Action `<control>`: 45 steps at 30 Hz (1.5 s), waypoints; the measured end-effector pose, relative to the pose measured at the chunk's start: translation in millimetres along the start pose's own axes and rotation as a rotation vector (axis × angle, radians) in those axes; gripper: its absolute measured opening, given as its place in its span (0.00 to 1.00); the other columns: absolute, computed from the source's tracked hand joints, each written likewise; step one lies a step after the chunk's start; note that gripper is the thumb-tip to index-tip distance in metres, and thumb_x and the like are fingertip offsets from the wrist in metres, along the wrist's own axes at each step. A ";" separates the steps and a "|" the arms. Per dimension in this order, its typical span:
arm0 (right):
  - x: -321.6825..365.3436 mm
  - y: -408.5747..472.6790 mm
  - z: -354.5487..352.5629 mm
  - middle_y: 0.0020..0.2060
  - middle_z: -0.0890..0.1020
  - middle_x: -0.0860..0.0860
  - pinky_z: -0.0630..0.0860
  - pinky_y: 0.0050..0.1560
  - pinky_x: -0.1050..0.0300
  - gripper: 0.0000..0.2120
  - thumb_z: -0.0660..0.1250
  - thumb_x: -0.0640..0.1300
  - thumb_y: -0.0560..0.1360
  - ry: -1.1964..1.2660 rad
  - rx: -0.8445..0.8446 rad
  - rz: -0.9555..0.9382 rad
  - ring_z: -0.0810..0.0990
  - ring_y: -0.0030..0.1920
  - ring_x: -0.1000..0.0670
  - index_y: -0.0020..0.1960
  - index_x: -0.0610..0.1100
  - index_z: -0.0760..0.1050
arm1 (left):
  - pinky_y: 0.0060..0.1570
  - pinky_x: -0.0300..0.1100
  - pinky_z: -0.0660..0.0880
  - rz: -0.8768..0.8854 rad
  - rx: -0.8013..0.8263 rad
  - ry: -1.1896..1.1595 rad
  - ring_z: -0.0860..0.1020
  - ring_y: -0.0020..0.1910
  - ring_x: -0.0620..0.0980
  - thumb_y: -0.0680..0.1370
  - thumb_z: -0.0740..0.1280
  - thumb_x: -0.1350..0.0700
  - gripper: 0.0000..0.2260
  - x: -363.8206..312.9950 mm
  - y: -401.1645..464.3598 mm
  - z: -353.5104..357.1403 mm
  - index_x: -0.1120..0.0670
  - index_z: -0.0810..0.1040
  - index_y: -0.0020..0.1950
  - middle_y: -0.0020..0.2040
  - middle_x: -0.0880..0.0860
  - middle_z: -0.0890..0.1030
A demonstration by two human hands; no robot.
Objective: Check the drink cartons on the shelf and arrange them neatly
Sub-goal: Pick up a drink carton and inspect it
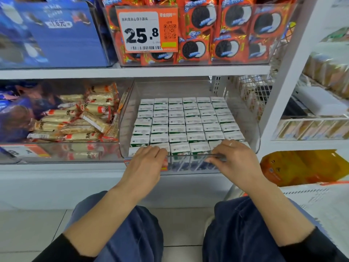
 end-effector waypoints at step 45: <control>128.2 121.7 108.8 0.40 0.73 0.59 0.74 0.43 0.57 0.15 0.67 0.56 0.64 0.225 0.685 -0.221 0.73 0.41 0.58 0.48 0.51 0.78 | 0.30 0.35 0.65 -0.663 -0.069 -0.470 0.75 0.34 0.35 0.75 0.63 0.40 0.19 144.7 -15.0 -15.5 0.47 0.71 0.62 0.32 0.40 0.76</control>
Point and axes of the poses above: each hand's wrist, its own y-axis towards the middle knuckle, its own z-axis out of the palm, x = y × z, the point moved 8 cm from there along y, towards the middle knuckle
